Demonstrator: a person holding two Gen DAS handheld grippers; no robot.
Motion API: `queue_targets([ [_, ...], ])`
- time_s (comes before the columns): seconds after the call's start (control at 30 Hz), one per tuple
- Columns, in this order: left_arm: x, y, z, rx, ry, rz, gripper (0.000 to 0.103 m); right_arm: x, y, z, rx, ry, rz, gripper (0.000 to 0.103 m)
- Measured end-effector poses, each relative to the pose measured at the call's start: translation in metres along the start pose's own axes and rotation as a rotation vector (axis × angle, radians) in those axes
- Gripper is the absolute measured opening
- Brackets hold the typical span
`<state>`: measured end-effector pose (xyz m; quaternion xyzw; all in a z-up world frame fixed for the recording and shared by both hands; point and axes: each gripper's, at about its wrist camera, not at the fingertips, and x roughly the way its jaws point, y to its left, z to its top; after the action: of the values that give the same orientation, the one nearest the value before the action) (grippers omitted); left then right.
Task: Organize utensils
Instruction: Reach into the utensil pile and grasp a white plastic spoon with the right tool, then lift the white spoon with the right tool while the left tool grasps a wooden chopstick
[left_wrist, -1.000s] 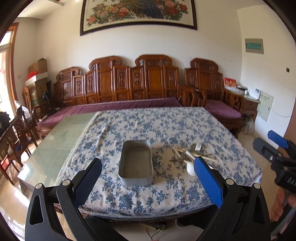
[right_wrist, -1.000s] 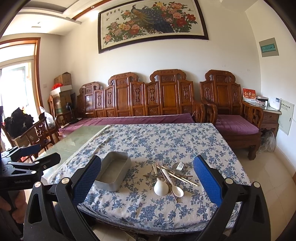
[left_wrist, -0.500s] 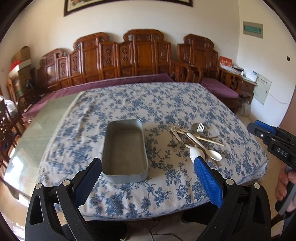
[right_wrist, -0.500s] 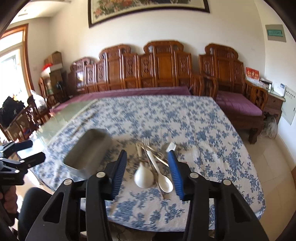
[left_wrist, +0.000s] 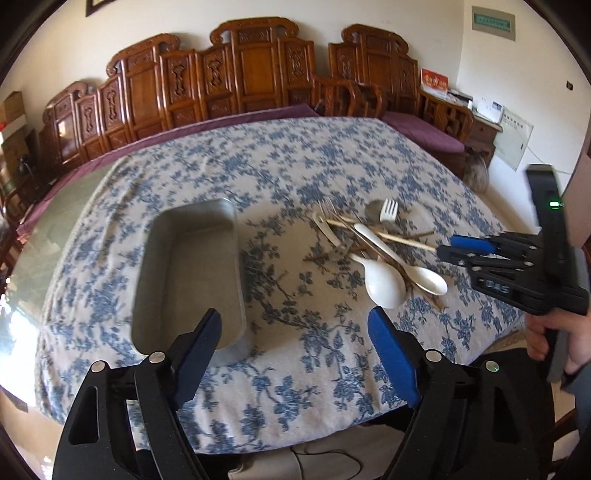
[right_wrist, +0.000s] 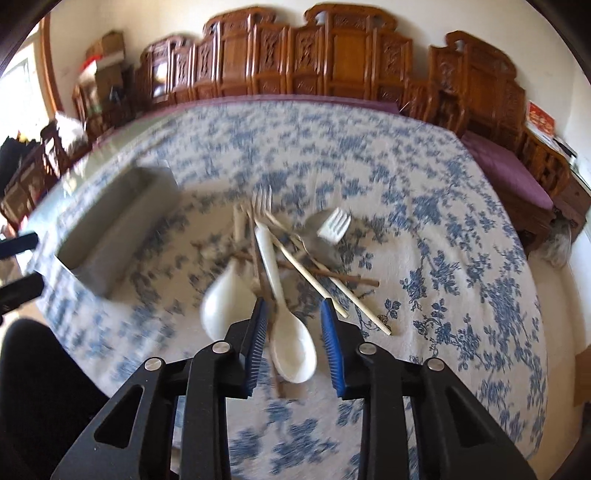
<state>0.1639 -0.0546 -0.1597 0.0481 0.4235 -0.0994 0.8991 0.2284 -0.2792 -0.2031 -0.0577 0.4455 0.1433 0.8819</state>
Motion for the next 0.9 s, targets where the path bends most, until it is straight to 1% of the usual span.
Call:
queue_targets([
  [0.03, 0.004, -0.004, -0.001, 0.006, 0.008, -0.002, 0.078, 0.008, -0.005, -0.003, -0.005, 0.021, -0.006, 0.032],
  [0.17, 0.017, -0.012, -0.002, 0.015, 0.039, -0.013, 0.078, 0.025, -0.016, -0.013, 0.019, 0.066, 0.028, 0.032],
  [0.33, 0.038, -0.024, 0.001, 0.027, 0.077, -0.022, 0.078, 0.041, -0.021, -0.018, 0.021, 0.114, 0.076, 0.032],
  [0.4, 0.042, -0.027, 0.001, 0.032, 0.085, -0.017, 0.078, 0.047, -0.020, -0.020, 0.015, 0.152, 0.092, 0.032],
  [0.5, 0.049, -0.029, 0.001, 0.032, 0.103, -0.010, 0.078, 0.049, -0.018, -0.021, -0.003, 0.161, 0.090, 0.032],
  [0.53, 0.052, -0.030, 0.001, 0.034, 0.113, -0.008, 0.078, 0.049, -0.018, -0.020, -0.003, 0.166, 0.092, 0.028],
  [0.57, 0.054, -0.030, 0.002, 0.036, 0.118, -0.006, 0.078, 0.049, -0.018, -0.020, 0.004, 0.166, 0.104, 0.021],
  [0.6, 0.057, -0.030, 0.003, 0.041, 0.125, 0.001, 0.078, 0.049, -0.018, -0.020, 0.010, 0.168, 0.110, 0.020],
  [0.67, 0.062, -0.031, 0.007, 0.045, 0.134, 0.009, 0.078, 0.049, -0.018, -0.020, 0.006, 0.169, 0.100, 0.014],
  [0.73, 0.067, -0.032, 0.011, 0.044, 0.145, 0.011, 0.078, 0.049, -0.021, -0.021, 0.029, 0.172, 0.129, 0.006],
  [0.9, 0.074, -0.034, 0.019, 0.047, 0.153, 0.025, 0.078, 0.045, -0.027, -0.017, 0.073, 0.159, 0.159, 0.002],
])
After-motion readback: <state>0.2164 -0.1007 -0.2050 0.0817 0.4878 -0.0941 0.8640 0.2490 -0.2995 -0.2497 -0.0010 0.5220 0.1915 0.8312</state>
